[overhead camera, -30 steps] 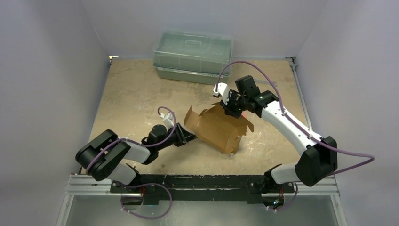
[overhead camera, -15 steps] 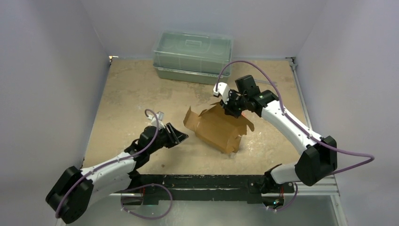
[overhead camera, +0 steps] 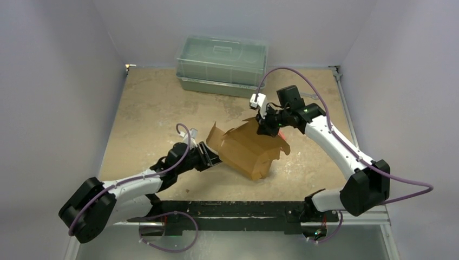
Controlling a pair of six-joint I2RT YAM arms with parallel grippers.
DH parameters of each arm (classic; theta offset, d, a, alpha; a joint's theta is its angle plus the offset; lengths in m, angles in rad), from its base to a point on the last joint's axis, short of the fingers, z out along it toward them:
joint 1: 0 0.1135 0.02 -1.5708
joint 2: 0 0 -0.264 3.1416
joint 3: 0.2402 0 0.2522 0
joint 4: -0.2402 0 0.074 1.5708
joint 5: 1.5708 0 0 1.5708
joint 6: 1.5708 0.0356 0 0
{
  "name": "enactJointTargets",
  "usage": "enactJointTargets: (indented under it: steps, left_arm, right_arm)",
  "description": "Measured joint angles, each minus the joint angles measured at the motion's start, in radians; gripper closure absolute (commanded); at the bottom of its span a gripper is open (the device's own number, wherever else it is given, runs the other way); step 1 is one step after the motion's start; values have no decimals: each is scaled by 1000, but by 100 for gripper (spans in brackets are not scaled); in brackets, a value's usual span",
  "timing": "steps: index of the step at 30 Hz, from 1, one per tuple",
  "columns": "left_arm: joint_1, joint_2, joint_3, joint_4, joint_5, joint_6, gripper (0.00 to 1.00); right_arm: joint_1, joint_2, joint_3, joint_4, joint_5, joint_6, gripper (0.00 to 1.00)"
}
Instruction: Fold the paper box
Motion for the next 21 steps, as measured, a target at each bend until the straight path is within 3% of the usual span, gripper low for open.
enactJointTargets:
  steps: [21]
  left_arm:
    - [-11,319,83,146,12,-8,62]
  right_arm:
    - [-71,64,-20,-11,-292,10,100]
